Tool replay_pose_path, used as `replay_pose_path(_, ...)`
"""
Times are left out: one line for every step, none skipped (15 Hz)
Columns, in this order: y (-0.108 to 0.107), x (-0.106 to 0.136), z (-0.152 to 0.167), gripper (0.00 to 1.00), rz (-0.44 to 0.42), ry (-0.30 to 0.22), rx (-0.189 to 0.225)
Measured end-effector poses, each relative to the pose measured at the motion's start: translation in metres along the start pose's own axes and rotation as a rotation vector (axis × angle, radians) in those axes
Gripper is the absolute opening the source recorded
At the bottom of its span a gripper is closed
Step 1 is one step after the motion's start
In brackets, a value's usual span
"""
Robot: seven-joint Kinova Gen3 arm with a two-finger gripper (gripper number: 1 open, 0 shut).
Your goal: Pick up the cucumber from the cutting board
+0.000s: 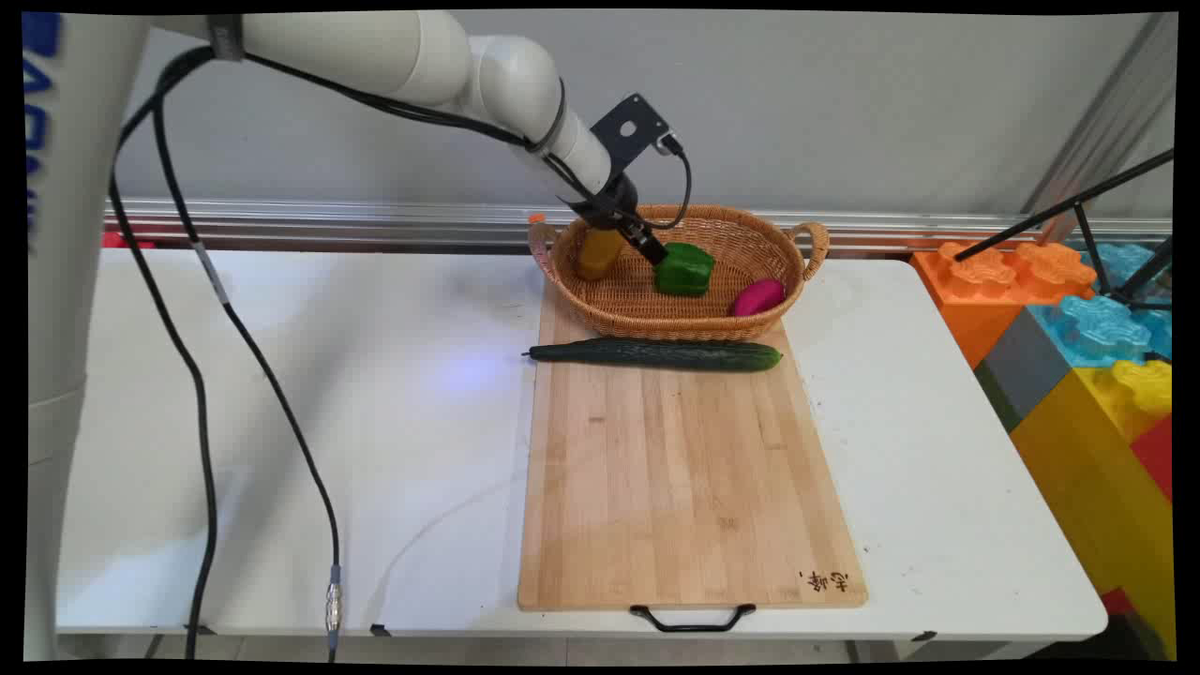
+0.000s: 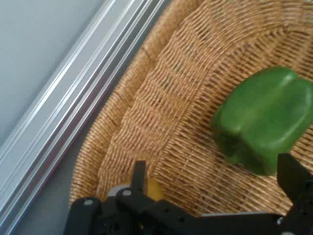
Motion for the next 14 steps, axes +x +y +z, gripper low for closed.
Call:
replay_pose_path(0.003,0.003,-0.007,1.0,0.007,0.001,-0.006)
replay_pose_path(0.007,0.006,-0.015,1.0,0.015,0.002,-0.016)
replay_pose_path(0.012,0.008,-0.023,1.0,0.024,0.004,-0.026)
replay_pose_path(0.017,0.011,-0.033,1.0,0.036,0.004,-0.041)
replay_pose_path(0.023,0.013,-0.045,1.0,0.05,0.004,-0.057)
replay_pose_path(0.03,0.014,-0.059,1.0,0.069,0.0,-0.076)
replay_pose_path(0.035,0.013,-0.071,1.0,0.086,-0.006,-0.091)
replay_pose_path(0.038,0.011,-0.081,1.0,0.099,-0.015,-0.103)
replay_pose_path(0.042,0.009,-0.091,1.0,0.113,-0.024,-0.114)
replay_pose_path(0.044,0.006,-0.1,1.0,0.127,-0.037,-0.124)
replay_pose_path(0.046,0.001,-0.109,1.0,0.14,-0.05,-0.133)
replay_pose_path(0.047,-0.003,-0.115,1.0,0.151,-0.063,-0.138)
replay_pose_path(0.047,-0.009,-0.124,1.0,0.166,-0.08,-0.144)
replay_pose_path(0.047,-0.017,-0.132,1.0,0.181,-0.1,-0.152)
